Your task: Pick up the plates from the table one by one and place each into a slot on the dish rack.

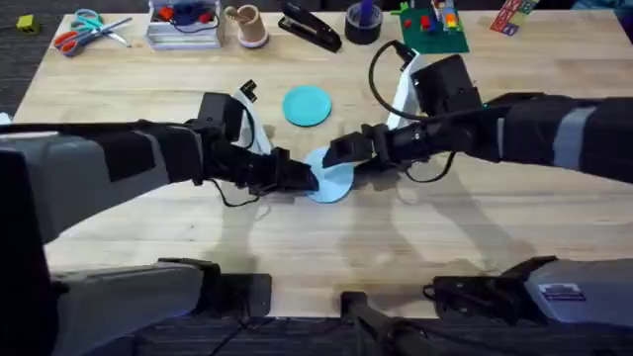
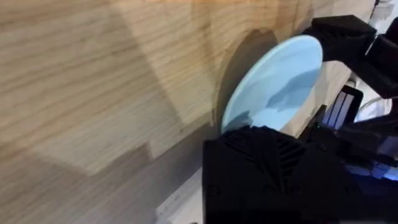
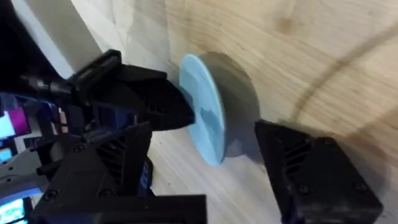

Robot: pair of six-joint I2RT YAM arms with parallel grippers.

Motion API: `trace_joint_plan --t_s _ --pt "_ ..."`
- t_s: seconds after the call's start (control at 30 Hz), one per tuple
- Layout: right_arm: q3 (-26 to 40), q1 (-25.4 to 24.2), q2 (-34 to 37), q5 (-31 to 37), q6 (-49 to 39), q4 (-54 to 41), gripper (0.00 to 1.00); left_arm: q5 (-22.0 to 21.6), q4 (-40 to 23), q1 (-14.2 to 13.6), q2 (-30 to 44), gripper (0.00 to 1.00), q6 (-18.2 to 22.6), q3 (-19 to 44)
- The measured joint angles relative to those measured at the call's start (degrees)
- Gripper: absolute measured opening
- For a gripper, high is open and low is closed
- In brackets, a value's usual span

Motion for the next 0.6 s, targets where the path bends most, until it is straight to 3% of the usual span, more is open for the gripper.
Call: trace_joint_plan --t_s 0.1,0.23,0.33,0.37,0.47,0.6 --pt "0.00 1.06 0.58 -0.04 0.92 1.16 0.893 0.00 0.00 0.00 0.00 0.039 -0.02 0.00" --pt "-0.13 1.82 1.27 -0.20 2.01 0.92 0.633 0.00 0.00 0.00 0.00 0.039 -0.02 0.00" --pt "-0.13 1.82 1.27 -0.20 2.23 1.01 0.516 0.00 -0.02 0.00 0.00 0.039 -0.02 0.00" --pt "-0.13 1.82 1.27 -0.16 2.23 0.99 0.448 -0.02 -0.02 0.00 0.00 0.039 -0.01 0.00" --pt "-0.13 1.53 1.27 0.88 2.48 0.72 0.106 0.04 -0.28 0.02 -0.05 0.039 -0.02 0.00" --pt "-0.15 1.38 1.27 0.66 2.56 0.93 0.035 -0.07 -0.35 0.07 -0.28 0.039 -0.02 0.02"
